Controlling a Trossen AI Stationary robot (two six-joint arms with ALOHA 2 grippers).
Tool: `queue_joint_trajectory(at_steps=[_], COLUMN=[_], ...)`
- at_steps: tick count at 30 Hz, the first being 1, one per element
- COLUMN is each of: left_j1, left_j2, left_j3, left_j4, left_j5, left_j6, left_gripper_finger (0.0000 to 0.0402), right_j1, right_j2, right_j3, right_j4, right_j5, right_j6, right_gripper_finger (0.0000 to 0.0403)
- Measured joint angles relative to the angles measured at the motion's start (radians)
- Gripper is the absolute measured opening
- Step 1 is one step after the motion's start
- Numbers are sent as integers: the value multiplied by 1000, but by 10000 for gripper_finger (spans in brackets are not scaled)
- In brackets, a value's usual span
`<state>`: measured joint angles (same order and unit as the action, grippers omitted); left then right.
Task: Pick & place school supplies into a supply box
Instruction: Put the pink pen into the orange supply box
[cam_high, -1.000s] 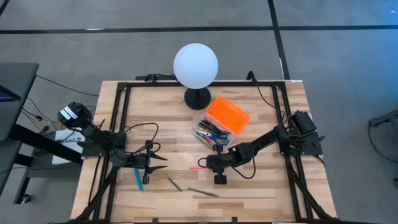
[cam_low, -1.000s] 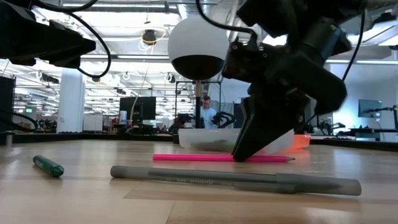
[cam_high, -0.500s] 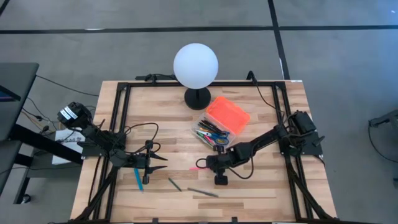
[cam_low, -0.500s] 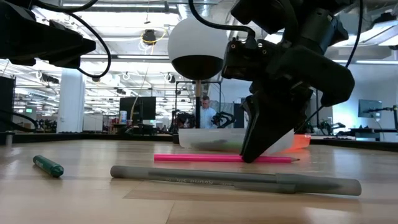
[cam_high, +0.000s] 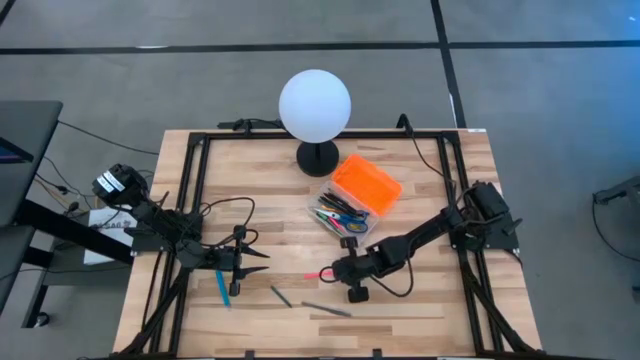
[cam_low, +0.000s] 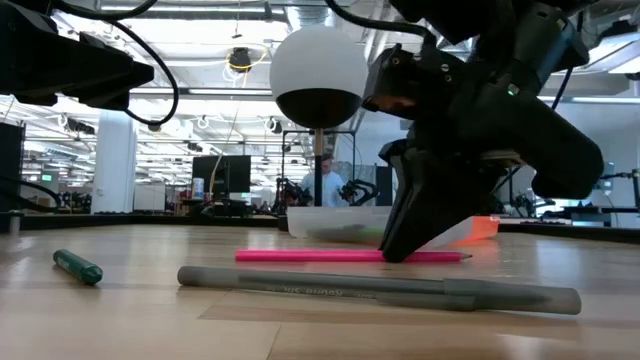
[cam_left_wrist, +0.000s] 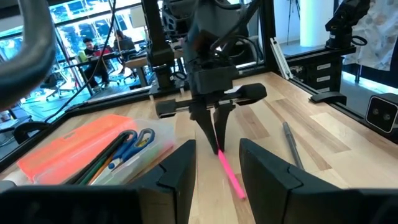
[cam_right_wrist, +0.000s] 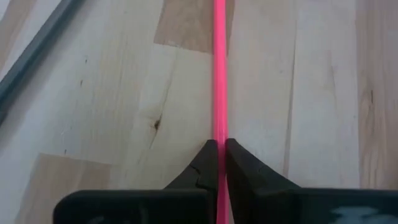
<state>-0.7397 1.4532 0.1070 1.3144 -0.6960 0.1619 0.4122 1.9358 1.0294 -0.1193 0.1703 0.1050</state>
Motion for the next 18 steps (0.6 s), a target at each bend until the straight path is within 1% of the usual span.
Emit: queue_joint_trajectory(at_steps=[10,18], left_j1=[0,0], left_j2=[0,0], left_j3=[0,0], left_j4=[0,0], left_j5=[0,0], left_j6=[0,0], left_gripper_finger=[118,118], right_j1=[78,143], right_j2=[6,6], right_j3=[-1,0], right_j4=[61,97], right_j5=[112,292], right_j6=[-110,-156], right_gripper_finger=[1,0])
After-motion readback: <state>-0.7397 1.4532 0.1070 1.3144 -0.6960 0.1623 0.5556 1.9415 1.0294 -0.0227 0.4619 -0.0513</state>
